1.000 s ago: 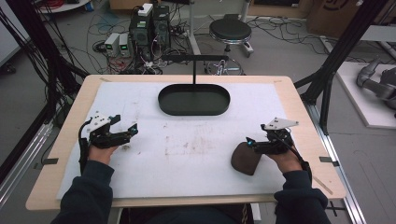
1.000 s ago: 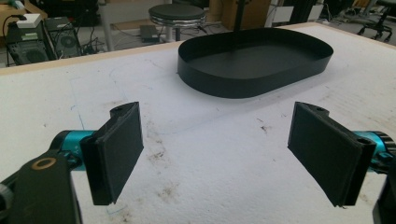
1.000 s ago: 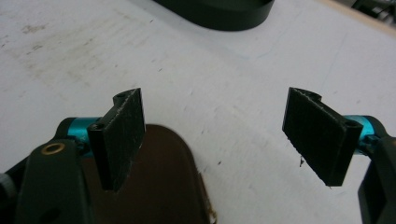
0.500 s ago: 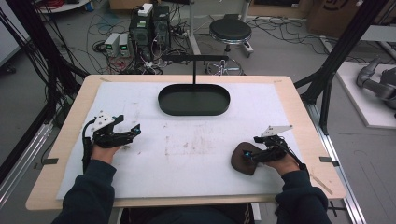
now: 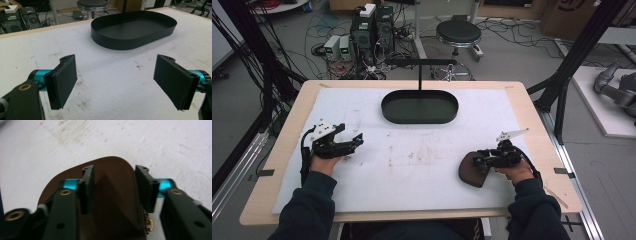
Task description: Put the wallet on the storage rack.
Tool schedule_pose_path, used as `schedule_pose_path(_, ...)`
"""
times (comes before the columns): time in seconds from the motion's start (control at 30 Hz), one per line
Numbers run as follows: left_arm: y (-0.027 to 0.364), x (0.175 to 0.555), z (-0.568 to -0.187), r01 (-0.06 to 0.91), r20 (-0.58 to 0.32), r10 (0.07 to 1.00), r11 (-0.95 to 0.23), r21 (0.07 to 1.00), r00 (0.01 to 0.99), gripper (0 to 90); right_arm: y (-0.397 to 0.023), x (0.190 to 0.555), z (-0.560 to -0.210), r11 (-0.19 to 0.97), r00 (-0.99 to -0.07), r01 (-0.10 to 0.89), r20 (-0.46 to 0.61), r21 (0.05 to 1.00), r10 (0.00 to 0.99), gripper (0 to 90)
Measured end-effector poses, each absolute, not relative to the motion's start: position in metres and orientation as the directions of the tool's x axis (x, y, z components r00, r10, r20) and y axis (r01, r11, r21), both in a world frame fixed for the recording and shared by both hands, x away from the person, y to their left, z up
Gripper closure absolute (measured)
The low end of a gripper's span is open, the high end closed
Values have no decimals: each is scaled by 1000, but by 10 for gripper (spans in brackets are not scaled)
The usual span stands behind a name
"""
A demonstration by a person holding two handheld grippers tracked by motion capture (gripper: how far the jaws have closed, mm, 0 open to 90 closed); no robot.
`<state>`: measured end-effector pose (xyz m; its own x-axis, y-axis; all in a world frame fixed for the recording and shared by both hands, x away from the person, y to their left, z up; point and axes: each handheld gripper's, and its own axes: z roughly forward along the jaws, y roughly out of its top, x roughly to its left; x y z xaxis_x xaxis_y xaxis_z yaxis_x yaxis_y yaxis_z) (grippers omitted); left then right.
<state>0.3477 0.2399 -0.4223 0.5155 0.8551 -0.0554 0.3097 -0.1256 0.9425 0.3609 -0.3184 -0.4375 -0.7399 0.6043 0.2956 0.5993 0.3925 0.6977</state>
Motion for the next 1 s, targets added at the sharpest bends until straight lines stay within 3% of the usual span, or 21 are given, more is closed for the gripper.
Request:
schedule_pose_path(0.17,240,348,-422,313,-57,857,-125,941,513,187,-314,366,-428,421,-769,537,219,731,601,752)
schedule_pose_path(0.3,240,347,-422,313,-55,857,-126,941,512,187,-309,378,-421,460,-793,487,155,743,589,799)
schedule_pose_path(0.7,240,347,-422,313,-54,856,-128,941,513,187,-300,424,-416,480,-751,466,46,744,659,788)
schedule_pose_path(0.8,241,347,-422,313,-55,857,-126,941,512,187,-297,420,-415,438,-674,497,15,749,739,605)
schedule_pose_path(0.83,242,347,-422,315,-58,858,-124,941,511,187,-296,411,-411,391,-607,512,1,765,794,479)
schedule_pose_path(0.87,242,347,-422,314,-55,859,-127,941,510,187,-296,411,-411,391,-607,512,1,765,794,479)
schedule_pose_path(1.0,242,347,-422,313,-55,860,-125,942,508,187,-297,388,-407,253,-442,551,21,795,897,354)
